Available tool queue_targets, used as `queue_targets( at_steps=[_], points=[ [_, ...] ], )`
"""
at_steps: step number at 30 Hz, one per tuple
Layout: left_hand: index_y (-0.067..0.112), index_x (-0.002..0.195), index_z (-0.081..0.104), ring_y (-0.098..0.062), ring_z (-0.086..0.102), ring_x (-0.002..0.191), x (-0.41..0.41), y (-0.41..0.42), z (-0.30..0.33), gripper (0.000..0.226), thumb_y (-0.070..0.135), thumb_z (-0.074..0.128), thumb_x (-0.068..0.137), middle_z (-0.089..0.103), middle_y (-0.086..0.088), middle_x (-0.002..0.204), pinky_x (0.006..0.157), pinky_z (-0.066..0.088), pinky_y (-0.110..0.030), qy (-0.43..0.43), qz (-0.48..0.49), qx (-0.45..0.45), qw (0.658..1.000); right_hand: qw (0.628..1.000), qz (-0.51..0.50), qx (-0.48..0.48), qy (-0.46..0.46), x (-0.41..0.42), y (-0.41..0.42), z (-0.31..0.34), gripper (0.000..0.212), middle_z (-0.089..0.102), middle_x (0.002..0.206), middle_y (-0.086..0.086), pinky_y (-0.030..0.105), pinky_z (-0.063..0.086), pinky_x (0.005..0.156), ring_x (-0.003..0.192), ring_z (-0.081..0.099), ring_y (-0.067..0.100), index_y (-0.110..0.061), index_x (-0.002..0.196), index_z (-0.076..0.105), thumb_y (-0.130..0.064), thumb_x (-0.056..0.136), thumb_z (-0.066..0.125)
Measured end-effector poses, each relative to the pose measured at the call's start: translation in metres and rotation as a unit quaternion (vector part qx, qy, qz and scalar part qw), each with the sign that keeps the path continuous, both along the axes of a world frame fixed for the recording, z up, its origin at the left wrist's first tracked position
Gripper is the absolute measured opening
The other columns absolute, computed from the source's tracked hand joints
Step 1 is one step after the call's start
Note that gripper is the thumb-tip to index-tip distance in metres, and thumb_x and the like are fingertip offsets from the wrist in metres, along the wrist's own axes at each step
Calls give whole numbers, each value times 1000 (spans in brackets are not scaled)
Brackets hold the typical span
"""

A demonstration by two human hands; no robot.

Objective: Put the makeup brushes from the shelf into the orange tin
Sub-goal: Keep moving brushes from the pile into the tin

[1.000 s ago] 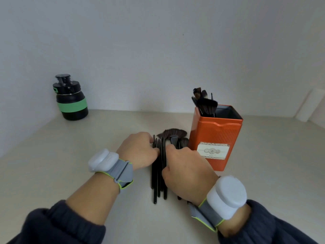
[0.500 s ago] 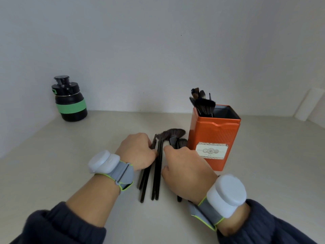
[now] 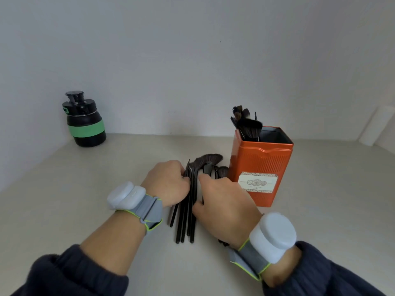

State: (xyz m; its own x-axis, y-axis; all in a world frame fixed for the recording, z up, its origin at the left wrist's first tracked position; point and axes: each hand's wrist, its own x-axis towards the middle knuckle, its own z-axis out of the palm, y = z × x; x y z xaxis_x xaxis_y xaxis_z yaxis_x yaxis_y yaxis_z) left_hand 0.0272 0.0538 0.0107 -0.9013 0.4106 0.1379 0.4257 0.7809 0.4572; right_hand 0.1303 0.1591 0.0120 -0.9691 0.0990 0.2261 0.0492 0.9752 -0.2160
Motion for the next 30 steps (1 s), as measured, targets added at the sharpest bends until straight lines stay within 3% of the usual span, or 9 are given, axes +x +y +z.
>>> queue_targets(
  at_steps=[6, 10, 15, 19, 22, 26, 30],
  points=[
    [10, 103, 67, -24, 60, 63, -2, 0, -1, 22, 25, 53, 93, 72, -9, 93, 66, 57, -33, -1, 0, 8, 1000, 998, -14, -53, 18, 2, -1, 3, 14, 65, 86, 6, 37, 57, 66, 76, 65, 28, -14, 97, 54, -22, 86, 56],
    [12, 107, 64, -33, 67, 75, -2, -1, -1, 24, 26, 52, 92, 71, -10, 95, 70, 59, -40, -12, 1, 15, 1000, 993, -7, -78, 93, 4, -1, 8, 23, 69, 79, 2, 38, 58, 72, 75, 65, 22, -17, 104, 68, -22, 86, 54],
    [14, 110, 64, -33, 68, 66, -5, -3, 1, 27, 28, 53, 90, 71, -11, 98, 65, 60, -38, -16, 13, 29, 999, 979, 7, -105, 173, 7, 0, 14, 19, 68, 69, 0, 37, 54, 67, 68, 64, 20, -17, 83, 71, -24, 87, 54],
    [18, 116, 63, -31, 65, 78, -7, -4, -1, 30, 33, 54, 91, 71, -9, 103, 72, 56, -36, -5, -2, 34, 999, 967, 36, -106, 229, 11, -3, 18, 14, 66, 68, 0, 39, 51, 63, 65, 61, 19, -18, 84, 72, -18, 87, 58],
    [22, 115, 64, -26, 66, 87, -8, -3, 0, 28, 33, 55, 91, 71, -2, 91, 71, 49, -32, 16, -4, 75, 997, 966, 60, -106, 228, 11, -3, 18, 13, 66, 71, -1, 38, 51, 65, 67, 61, 17, -19, 86, 73, -15, 87, 61],
    [31, 101, 64, -16, 61, 65, -8, -1, 1, 17, 25, 51, 91, 65, 5, 66, 56, 41, -30, 22, -17, 165, 986, 970, 77, -118, 199, 10, 0, 17, 18, 62, 69, -7, 36, 52, 67, 67, 60, 15, -22, 102, 71, -17, 87, 62],
    [37, 99, 61, -3, 56, 55, -9, 1, 3, 19, 23, 50, 93, 63, 10, 62, 54, 39, -27, 41, -19, 263, 964, 968, 62, -172, 174, 12, 1, 17, 55, 59, 69, -8, 36, 54, 66, 68, 63, 15, -31, 134, 44, -20, 83, 61]
  ],
)
